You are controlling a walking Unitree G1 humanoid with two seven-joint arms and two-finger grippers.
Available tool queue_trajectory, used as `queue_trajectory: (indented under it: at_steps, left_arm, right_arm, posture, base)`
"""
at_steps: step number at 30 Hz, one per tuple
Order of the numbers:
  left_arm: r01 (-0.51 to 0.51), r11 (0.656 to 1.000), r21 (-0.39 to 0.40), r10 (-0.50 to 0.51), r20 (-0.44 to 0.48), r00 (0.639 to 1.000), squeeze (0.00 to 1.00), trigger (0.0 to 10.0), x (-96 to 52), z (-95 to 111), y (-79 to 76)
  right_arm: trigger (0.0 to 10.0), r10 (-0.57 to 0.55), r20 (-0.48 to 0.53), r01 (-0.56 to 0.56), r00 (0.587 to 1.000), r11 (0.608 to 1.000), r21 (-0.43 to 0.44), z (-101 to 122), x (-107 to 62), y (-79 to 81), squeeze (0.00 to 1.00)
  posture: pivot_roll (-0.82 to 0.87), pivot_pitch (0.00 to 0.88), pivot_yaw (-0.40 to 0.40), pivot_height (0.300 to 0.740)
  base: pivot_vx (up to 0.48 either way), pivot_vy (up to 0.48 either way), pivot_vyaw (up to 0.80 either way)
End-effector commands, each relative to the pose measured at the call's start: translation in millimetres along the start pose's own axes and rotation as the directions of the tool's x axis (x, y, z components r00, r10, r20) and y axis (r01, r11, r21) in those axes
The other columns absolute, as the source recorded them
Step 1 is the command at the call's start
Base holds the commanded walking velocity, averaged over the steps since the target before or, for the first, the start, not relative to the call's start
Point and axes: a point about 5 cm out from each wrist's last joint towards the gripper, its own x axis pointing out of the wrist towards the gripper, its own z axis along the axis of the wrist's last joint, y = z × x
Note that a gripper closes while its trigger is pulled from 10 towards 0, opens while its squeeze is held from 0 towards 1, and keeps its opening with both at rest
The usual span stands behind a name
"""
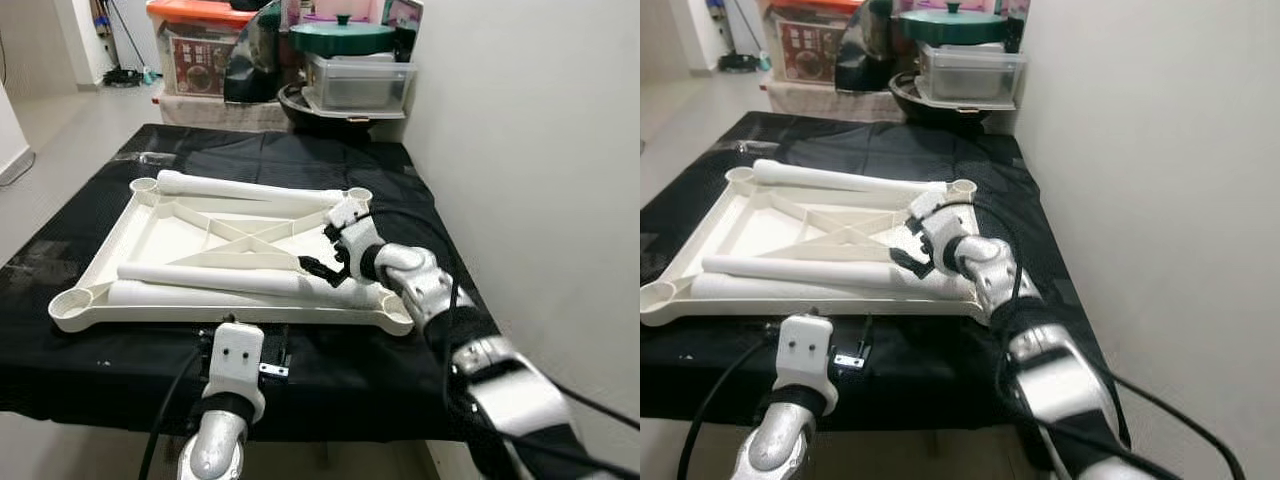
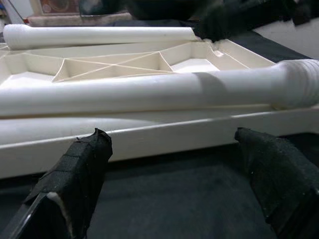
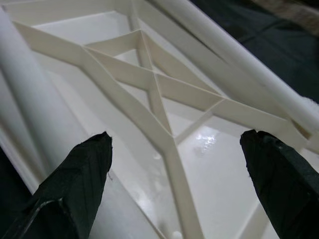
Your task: Building children table
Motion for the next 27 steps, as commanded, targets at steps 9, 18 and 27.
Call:
queue_trajectory:
  at_steps: [9,18,27]
  left_arm:
    - [-0.012,0.998,-0.067,0.010,-0.022,1.000,0.00,10.0,-11.8,9.4,-17.0]
    - [-0.017,0.997,-0.077,0.015,-0.026,1.000,0.00,10.0,-20.2,15.2,-21.1]
    - [-0.029,0.995,-0.093,0.024,-0.056,0.998,0.00,10.0,-31.1,17.3,-24.0]
  right_arm:
    - [10.0,0.175,-0.217,-0.201,0.960,0.974,-0.105,6.3,-4.4,-6.9,0.00]
    - [10.0,0.135,-0.273,-0.180,0.952,0.973,-0.146,5.1,-1.9,-6.2,0.00]
    - [10.0,0.237,-0.307,-0.289,0.922,0.948,-0.135,3.1,3.7,8.2,0.00]
  posture:
    - [0.15,0.077,-0.165,0.740]
    - [0.15,0.119,-0.183,0.740]
    - [0.15,0.145,-0.192,0.740]
  base:
    - [0.000,0.000,0.00]
    - [0.000,0.000,0.00]
    - [0.000,0.000,0.00]
